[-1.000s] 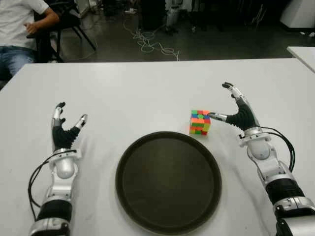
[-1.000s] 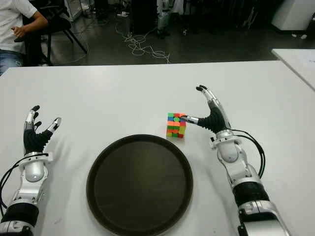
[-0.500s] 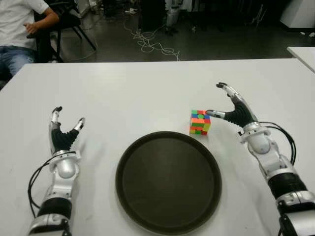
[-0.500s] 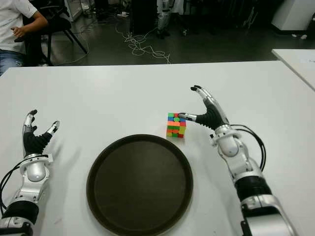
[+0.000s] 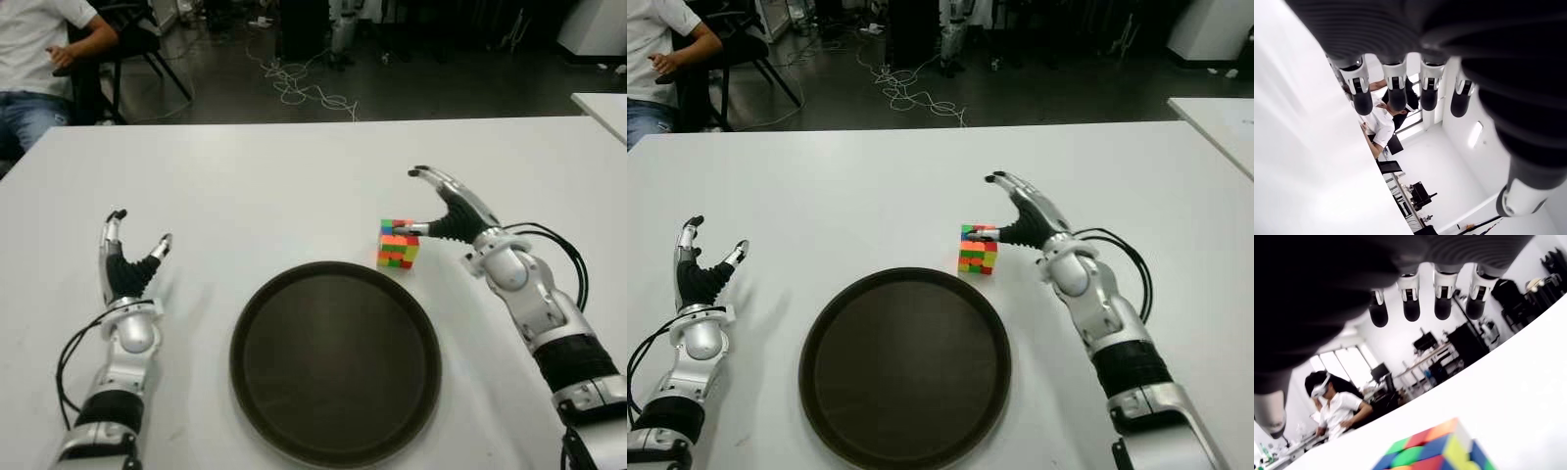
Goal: Pick up the Rubik's Cube and put it in the plate
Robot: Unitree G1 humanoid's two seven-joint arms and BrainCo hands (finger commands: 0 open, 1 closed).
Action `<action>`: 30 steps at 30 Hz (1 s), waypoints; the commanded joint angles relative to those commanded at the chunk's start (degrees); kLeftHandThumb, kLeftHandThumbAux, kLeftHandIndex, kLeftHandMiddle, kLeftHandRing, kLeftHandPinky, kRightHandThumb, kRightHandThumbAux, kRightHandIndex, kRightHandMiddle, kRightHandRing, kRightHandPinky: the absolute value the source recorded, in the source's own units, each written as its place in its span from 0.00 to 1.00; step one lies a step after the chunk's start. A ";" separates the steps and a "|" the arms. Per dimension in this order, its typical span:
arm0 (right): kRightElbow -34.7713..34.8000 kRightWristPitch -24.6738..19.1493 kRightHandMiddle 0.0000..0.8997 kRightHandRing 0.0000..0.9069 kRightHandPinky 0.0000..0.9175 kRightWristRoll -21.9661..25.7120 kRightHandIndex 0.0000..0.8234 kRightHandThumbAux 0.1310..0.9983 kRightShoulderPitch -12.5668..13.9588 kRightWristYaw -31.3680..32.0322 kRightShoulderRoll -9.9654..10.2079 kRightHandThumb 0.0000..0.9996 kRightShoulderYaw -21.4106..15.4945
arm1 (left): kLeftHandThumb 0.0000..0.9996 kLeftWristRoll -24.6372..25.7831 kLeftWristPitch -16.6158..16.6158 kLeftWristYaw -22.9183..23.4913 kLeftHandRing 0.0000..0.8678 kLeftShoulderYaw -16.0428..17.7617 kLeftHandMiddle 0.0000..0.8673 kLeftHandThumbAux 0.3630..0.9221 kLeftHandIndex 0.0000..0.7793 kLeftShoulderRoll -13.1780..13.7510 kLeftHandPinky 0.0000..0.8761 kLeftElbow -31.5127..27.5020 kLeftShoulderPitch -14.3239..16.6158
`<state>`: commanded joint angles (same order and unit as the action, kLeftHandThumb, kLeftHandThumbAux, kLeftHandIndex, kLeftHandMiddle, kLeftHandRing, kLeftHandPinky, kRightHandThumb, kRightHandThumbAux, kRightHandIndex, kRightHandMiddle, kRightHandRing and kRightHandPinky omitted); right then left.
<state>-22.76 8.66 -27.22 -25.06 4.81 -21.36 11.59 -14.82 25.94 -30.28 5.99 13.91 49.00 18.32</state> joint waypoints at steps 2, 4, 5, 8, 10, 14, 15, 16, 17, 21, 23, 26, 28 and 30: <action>0.25 -0.80 0.00 0.01 0.04 -0.68 0.00 0.47 -0.88 1.32 -0.07 0.00 1.03 | 0.00 0.01 0.08 -0.21 0.00 -0.10 0.01 0.58 0.00 -0.07 0.05 0.08 -0.04; 0.43 -1.32 0.00 0.01 0.03 -1.14 0.00 0.48 -1.50 2.57 -0.21 0.00 1.85 | 0.00 0.03 0.22 -0.33 0.00 -0.19 0.00 0.57 0.00 -0.10 0.05 0.14 -0.09; 0.49 -1.46 0.00 0.00 0.03 -1.24 0.00 0.49 -1.66 2.98 -0.25 0.00 2.10 | 0.00 0.03 0.27 -0.38 0.00 -0.24 0.00 0.56 0.00 -0.09 0.04 0.16 -0.10; 0.67 -1.87 0.00 0.00 0.03 -1.44 0.00 0.51 -2.23 4.52 -0.51 0.00 2.85 | 0.00 -0.04 0.28 -0.51 0.00 -0.43 0.00 0.55 0.00 -0.06 0.04 -0.01 -0.11; 0.76 -2.09 0.00 0.00 0.04 -1.60 0.00 0.53 -2.56 5.50 -0.70 0.00 3.26 | 0.00 -0.10 0.29 -0.58 0.00 -0.53 0.00 0.56 0.00 -0.05 0.05 -0.10 -0.12; 1.30 -3.04 0.00 0.00 0.05 -2.52 0.00 0.54 -3.66 8.43 -1.19 0.00 4.66 | 0.00 -0.23 0.44 -0.83 0.00 -0.70 0.00 0.58 0.00 -0.04 0.05 -0.19 -0.17; 1.58 -3.29 0.00 0.00 0.05 -2.78 0.00 0.54 -3.92 9.14 -1.33 0.00 5.07 | 0.00 -0.27 0.39 -0.93 0.00 -0.74 0.00 0.58 0.00 -0.04 0.05 -0.26 -0.19; 1.79 -3.48 0.00 0.00 0.05 -2.93 0.00 0.55 -4.09 9.60 -1.42 0.00 5.33 | 0.00 -0.30 0.35 -1.00 0.00 -0.78 0.00 0.58 0.00 -0.04 0.05 -0.29 -0.21; 1.93 -3.61 0.00 0.00 0.05 -3.00 0.00 0.55 -4.15 9.83 -1.46 0.00 5.44 | 0.00 -0.30 0.33 -1.04 0.00 -0.80 0.00 0.58 0.00 -0.04 0.05 -0.30 -0.21; 3.02 -4.69 0.00 0.00 0.04 -3.95 0.00 0.58 -4.46 11.36 -1.73 0.00 6.29 | 0.00 -0.56 0.10 -1.43 0.00 -0.96 0.00 0.56 0.00 -0.09 0.05 -0.54 -0.28; 3.30 -5.33 0.00 0.00 0.03 -4.41 0.00 0.59 -4.68 11.93 -1.80 0.00 6.69 | 0.00 -0.61 0.07 -1.62 0.00 -1.02 0.01 0.55 0.00 -0.13 0.06 -0.58 -0.29; 3.43 -6.10 0.00 0.00 0.02 -5.12 0.00 0.61 -5.15 12.77 -1.89 0.00 7.29 | 0.00 -0.66 0.02 -1.86 0.00 -1.11 0.01 0.54 0.00 -0.17 0.06 -0.65 -0.28; 3.41 -6.41 0.00 0.00 0.02 -5.48 0.00 0.61 -5.39 13.21 -1.97 0.00 7.64 | 0.00 -0.75 -0.02 -2.03 0.00 -1.18 0.01 0.54 0.00 -0.20 0.06 -0.77 -0.34; 2.74 -6.48 0.00 0.01 0.01 -5.78 0.00 0.62 -5.83 13.33 -1.80 0.00 8.00 | 0.00 -0.88 -0.08 -2.29 0.00 -1.26 0.01 0.54 0.00 -0.23 0.05 -0.81 -0.33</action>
<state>-20.02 2.18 -33.00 -30.90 18.14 -23.16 19.59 -15.70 25.86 -32.57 4.73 13.68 48.19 17.99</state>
